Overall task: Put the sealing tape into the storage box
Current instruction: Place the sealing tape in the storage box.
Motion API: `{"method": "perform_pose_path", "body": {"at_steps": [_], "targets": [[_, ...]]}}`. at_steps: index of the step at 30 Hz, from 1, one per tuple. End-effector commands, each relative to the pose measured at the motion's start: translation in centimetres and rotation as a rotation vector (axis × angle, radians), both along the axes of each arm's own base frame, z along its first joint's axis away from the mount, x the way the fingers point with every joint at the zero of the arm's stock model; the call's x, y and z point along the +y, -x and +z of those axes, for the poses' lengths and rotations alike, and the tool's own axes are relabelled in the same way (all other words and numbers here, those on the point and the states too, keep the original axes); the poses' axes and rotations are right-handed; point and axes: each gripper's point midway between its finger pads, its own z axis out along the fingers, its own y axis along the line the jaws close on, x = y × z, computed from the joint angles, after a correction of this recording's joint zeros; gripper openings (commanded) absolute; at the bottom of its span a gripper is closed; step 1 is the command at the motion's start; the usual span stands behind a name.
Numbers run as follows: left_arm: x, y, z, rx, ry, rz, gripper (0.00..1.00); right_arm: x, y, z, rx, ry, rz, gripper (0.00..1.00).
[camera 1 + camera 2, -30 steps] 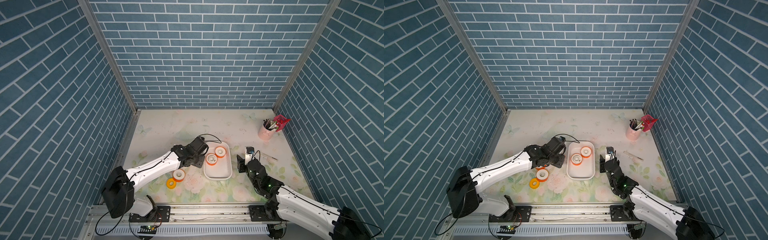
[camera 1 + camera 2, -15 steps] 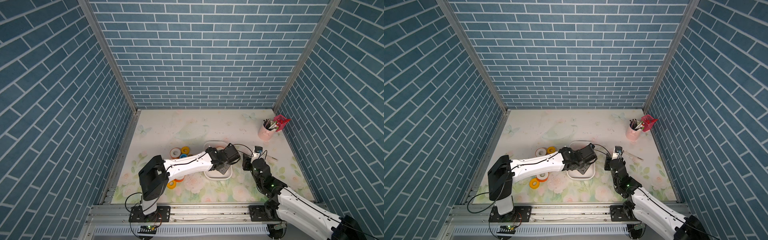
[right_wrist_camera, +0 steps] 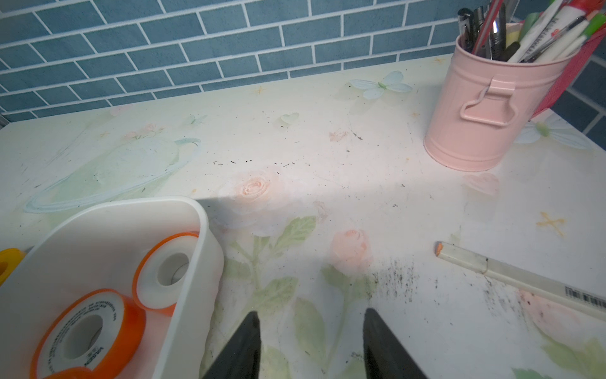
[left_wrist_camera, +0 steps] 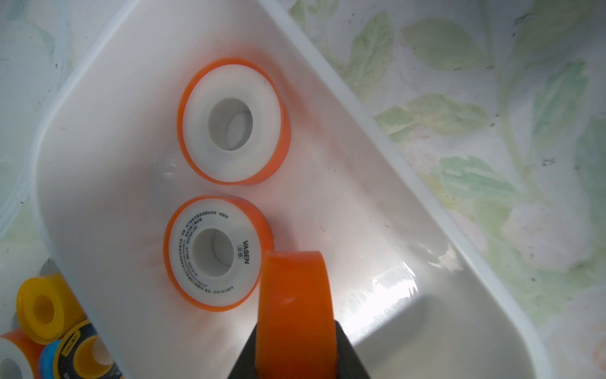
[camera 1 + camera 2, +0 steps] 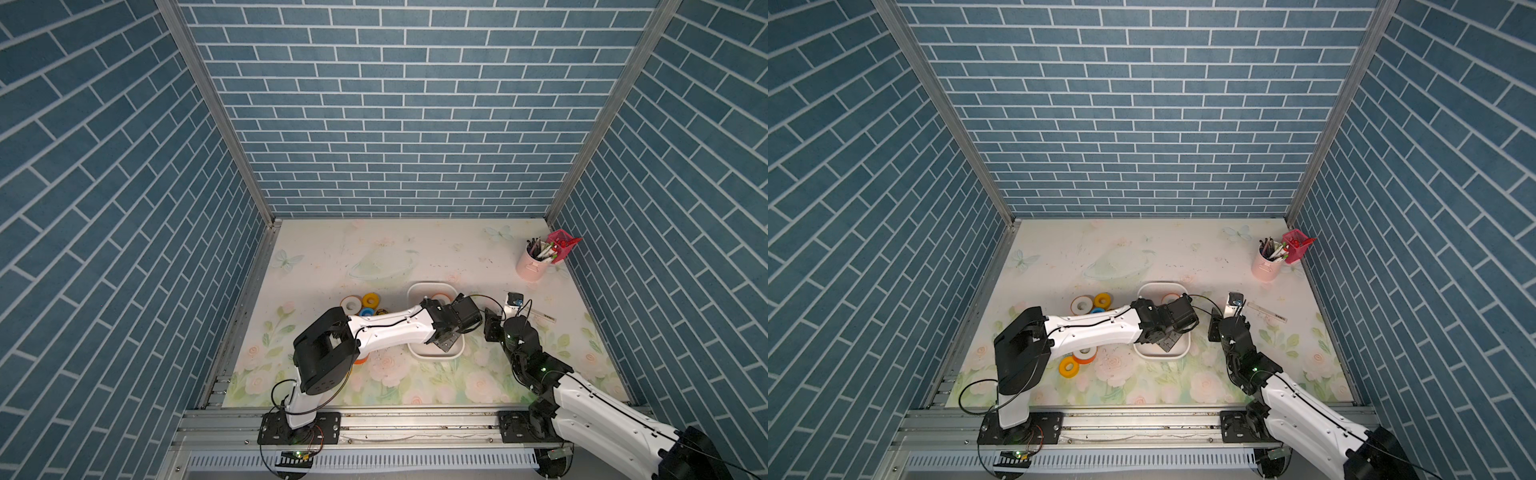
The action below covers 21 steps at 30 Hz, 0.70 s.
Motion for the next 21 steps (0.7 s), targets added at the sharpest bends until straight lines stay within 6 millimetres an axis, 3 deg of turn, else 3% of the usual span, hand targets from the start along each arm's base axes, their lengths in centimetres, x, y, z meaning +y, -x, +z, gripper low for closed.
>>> {"method": "perform_pose_path", "body": {"at_steps": [1,4,11,21], "targets": [[0.8,-0.6,-0.6,-0.026,-0.06,0.012,0.27,-0.4,0.0,-0.2,0.008,-0.018,-0.028,0.51],[0.5,-0.6,-0.8,-0.023,-0.052,0.012,0.31,-0.4,0.0,-0.1,0.006,-0.021,-0.025,0.51],[-0.5,0.1,-0.5,0.01,0.006,0.002,0.61,-0.3,-0.1,-0.3,0.012,-0.016,-0.02,0.51],[-2.0,1.8,0.5,0.037,0.064,-0.043,0.65,-0.1,-0.1,-0.3,0.014,-0.019,-0.014,0.51]]}}
